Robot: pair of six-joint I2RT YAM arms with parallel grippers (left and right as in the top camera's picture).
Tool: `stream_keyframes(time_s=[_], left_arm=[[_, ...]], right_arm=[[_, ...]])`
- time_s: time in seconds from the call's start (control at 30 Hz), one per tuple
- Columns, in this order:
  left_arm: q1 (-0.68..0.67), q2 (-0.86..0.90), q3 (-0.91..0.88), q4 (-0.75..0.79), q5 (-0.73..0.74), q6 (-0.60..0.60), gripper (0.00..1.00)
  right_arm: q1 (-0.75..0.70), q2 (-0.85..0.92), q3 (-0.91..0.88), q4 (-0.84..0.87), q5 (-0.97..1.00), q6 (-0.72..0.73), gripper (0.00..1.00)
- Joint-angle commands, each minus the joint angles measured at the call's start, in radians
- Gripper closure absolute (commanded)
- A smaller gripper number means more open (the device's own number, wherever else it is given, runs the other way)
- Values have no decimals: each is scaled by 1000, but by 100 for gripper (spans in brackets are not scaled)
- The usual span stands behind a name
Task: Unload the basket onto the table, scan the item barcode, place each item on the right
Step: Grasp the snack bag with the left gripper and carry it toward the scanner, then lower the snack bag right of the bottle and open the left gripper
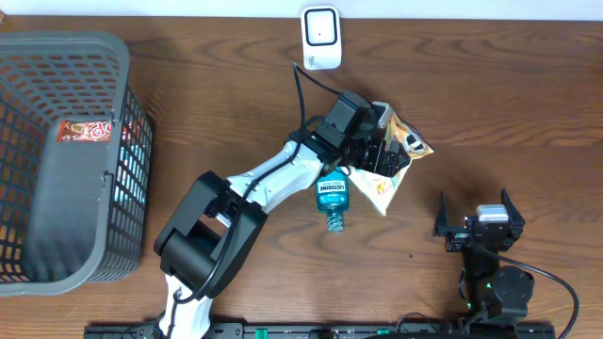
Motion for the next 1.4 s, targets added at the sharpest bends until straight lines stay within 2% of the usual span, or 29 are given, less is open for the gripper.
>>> stream_keyframes(time_s=[0.0,1.13,1.37], left_arm=[[-2,-8,-2,-21,-9,0,1],[1,-8,-2,-47,-8,0,0],[59,-84,18,-42,3,23,0]], right_arm=[[8,-2,-1,-3,0,-7,1],[8,-2,-1,-3,-1,-7,1],[8,-2,-1,-3,-1,-7,1]])
